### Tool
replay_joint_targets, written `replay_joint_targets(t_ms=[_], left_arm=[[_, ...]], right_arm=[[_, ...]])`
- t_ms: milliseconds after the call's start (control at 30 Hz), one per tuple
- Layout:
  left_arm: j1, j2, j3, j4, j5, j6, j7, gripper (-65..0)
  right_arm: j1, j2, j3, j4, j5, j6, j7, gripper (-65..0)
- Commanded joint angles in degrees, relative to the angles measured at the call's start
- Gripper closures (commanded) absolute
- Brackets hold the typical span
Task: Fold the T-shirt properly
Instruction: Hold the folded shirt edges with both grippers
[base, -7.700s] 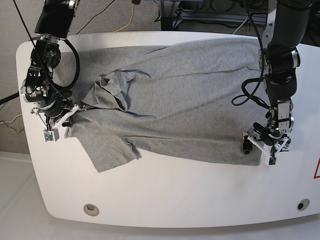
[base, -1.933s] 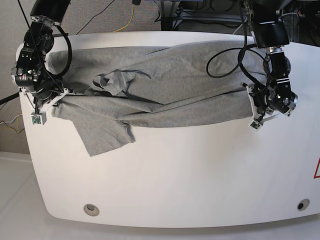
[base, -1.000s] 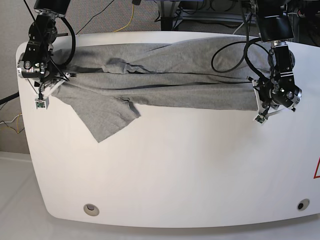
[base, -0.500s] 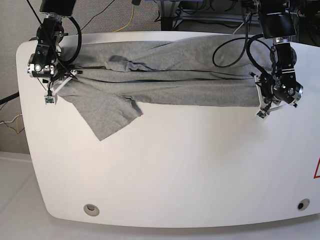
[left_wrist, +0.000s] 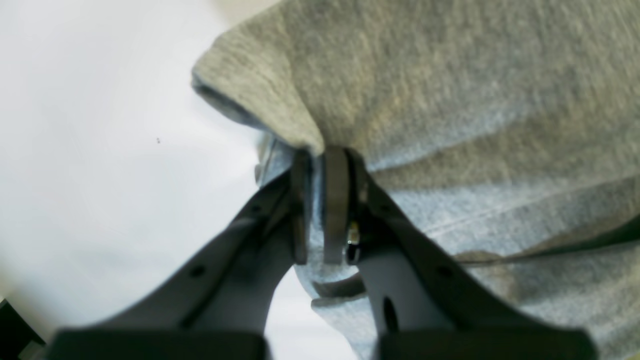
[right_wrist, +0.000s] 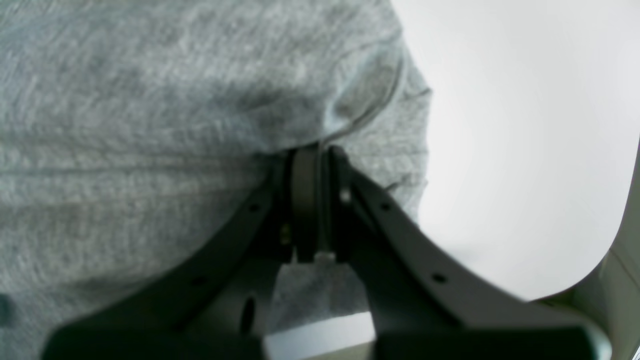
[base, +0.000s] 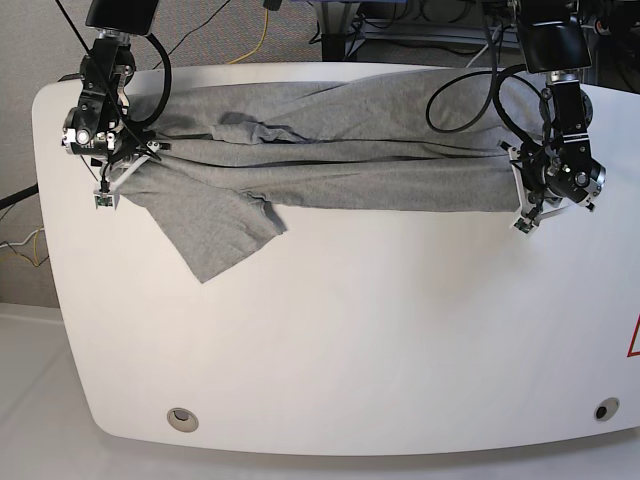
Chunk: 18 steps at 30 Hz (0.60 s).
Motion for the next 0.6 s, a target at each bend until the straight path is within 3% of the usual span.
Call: replay_joint_targets(t_ms=[0, 567], left_arm=[[-0.5, -0.3, -0.2, 0.9, 0.2, -0.1, 0.6, -2.9], [-0.4, -0.2, -0.2, 0.9, 0.2, -0.1, 0.6, -2.9]], right_arm=[[0.4, 0.4, 0.2, 0.4, 0.3, 0.0, 0.1, -4.0], [-0.1, 0.4, 0.3, 0.5, 0.3, 0.0, 0.1, -4.0]])
